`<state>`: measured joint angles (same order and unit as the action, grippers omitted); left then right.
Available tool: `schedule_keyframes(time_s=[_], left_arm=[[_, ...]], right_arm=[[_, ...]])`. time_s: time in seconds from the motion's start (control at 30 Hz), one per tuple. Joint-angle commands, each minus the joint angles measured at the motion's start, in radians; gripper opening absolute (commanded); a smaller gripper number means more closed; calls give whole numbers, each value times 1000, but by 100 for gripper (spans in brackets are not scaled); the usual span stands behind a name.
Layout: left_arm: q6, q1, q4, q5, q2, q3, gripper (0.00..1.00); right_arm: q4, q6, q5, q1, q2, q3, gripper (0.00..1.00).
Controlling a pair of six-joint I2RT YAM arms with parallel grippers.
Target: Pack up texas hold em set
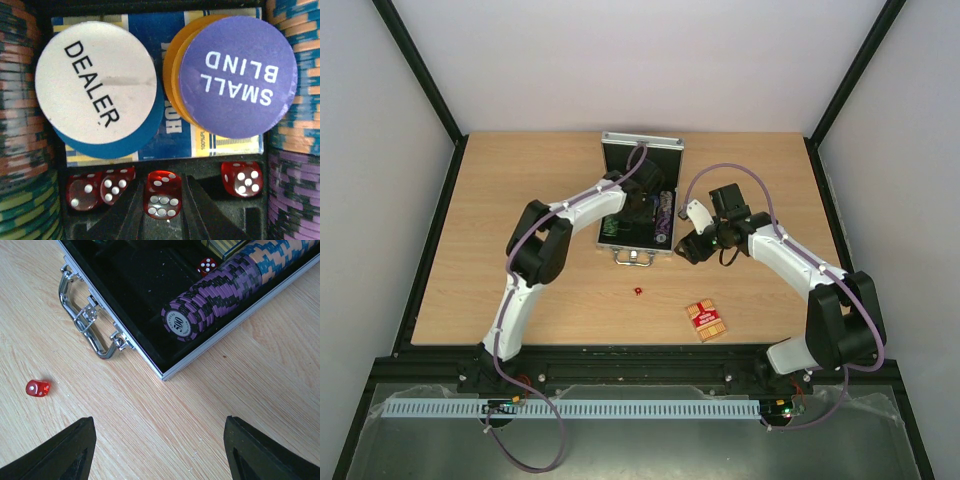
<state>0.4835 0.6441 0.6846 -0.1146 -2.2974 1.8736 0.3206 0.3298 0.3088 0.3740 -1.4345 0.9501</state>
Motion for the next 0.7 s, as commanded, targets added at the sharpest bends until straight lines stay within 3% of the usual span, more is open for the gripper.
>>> schedule_keyframes(time_s=[0.0, 0.67], left_arm=[[12, -9, 2, -17, -39, 29, 18], [11, -2, 19, -51, 12, 18, 26]], right_arm=[[45, 8, 6, -2, -4, -10, 71], [47, 11, 7, -3, -12, -9, 71]])
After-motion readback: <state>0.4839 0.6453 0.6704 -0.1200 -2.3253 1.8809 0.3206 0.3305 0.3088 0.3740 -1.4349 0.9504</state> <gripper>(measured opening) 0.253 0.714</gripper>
